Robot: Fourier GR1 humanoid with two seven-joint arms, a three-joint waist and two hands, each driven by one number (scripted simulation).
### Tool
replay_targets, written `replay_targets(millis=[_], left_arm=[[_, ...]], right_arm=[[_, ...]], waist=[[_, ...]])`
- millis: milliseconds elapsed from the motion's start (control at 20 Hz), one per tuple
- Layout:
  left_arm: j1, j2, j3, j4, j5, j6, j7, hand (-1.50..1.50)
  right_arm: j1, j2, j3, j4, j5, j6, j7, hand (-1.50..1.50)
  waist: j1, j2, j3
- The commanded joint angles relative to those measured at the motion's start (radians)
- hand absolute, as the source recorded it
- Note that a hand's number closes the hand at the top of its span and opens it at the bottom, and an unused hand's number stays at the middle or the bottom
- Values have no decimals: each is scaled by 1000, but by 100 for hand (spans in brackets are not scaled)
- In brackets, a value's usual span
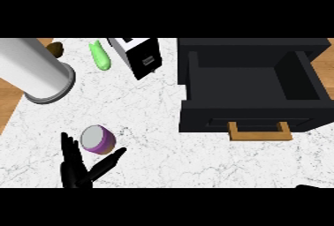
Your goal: Pick up the can, place it into the drawer and close the drawer
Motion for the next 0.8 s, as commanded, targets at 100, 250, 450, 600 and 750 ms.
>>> replay_targets(millis=[100, 250, 450, 600, 750], left_arm=[[-87, -2, 65, 210, 109, -69, -143, -150], [-53, -1, 93, 198, 99, -95, -157, -150], [-71, -2, 98, 258, 163, -76, -212, -150], [-210, 1, 181, 446, 164, -150, -262, -150], [-210, 28, 225, 498, 186, -212, -303, -150]], right_arm=[[26, 59, 57, -24, 72, -1, -27, -150], [46, 20, -25, 1, 5, 55, -38, -150], [-5, 31, -17, 9, 14, 35, -15, -150], [7, 27, -20, 14, 15, 55, -12, -150], [-31, 13, -24, -87, 7, 17, 96, -150]], waist=[[-1, 0, 0], [0, 0, 0], [1, 0, 0], [-2, 0, 0], [-1, 0, 0]])
